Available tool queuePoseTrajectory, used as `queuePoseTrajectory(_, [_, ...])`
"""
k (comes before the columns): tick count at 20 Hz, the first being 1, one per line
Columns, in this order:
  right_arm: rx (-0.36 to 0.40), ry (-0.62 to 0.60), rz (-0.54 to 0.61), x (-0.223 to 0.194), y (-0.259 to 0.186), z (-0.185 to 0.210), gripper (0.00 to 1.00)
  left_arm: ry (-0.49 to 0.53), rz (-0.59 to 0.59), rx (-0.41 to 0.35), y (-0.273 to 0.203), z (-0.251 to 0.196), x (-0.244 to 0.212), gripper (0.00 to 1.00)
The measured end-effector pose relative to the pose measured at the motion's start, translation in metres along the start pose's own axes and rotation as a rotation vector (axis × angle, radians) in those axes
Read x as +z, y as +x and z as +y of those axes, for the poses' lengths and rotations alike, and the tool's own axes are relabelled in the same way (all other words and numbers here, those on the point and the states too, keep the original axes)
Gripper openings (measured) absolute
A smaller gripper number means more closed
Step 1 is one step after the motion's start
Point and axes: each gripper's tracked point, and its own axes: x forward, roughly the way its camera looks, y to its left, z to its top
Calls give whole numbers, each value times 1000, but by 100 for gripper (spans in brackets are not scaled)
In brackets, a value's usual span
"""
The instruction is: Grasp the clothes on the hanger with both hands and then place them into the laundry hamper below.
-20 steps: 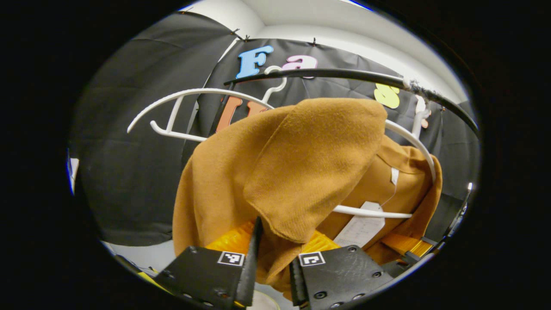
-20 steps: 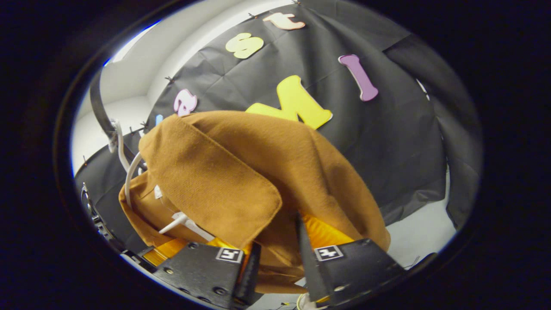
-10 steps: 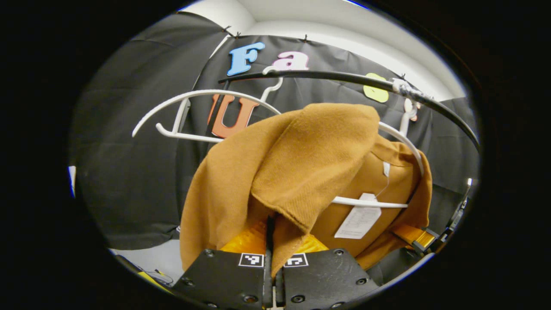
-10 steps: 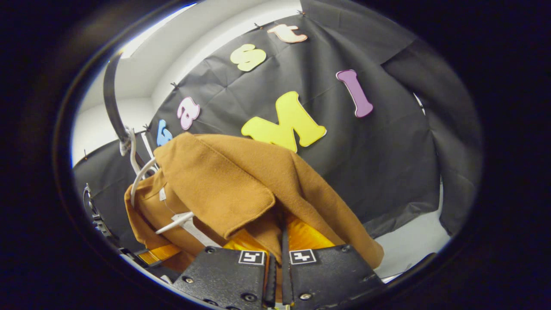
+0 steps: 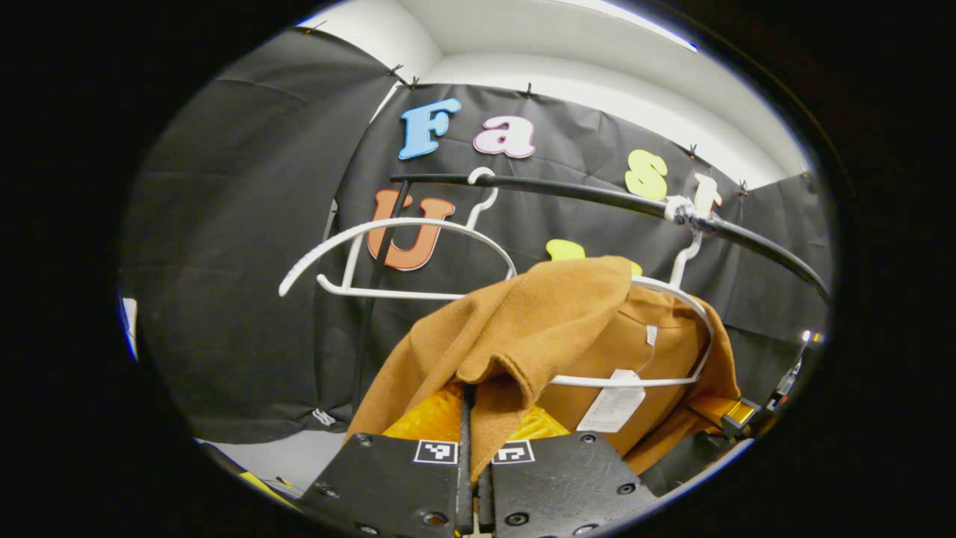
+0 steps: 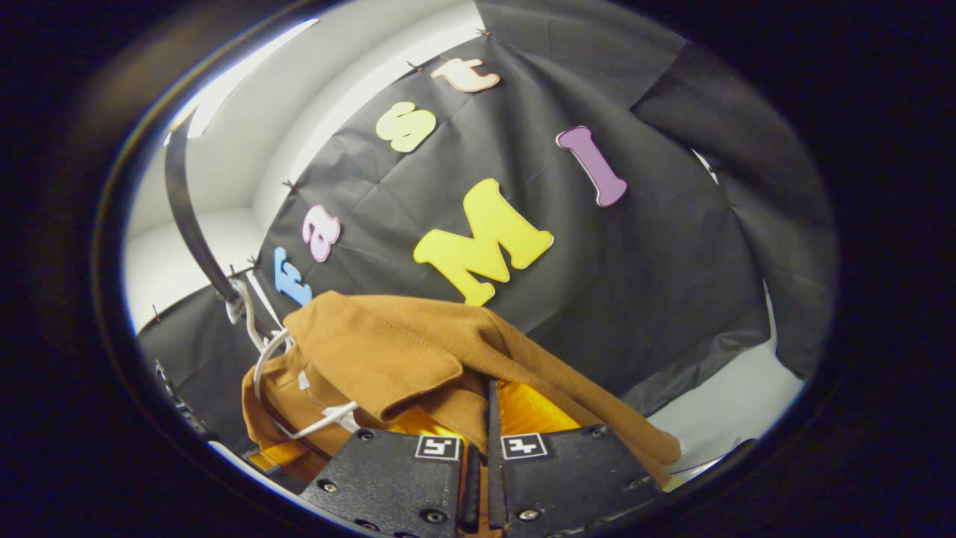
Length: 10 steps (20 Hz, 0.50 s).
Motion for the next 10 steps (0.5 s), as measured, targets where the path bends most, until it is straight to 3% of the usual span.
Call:
queuePoseTrajectory(6, [36,126,-9,16,4,-1,7,-3,-38,4,-6,-2,28,7])
queuePoseTrajectory(10, [96,307,45,24,26,2,7,-40,-27,-3,-3,4,37,7])
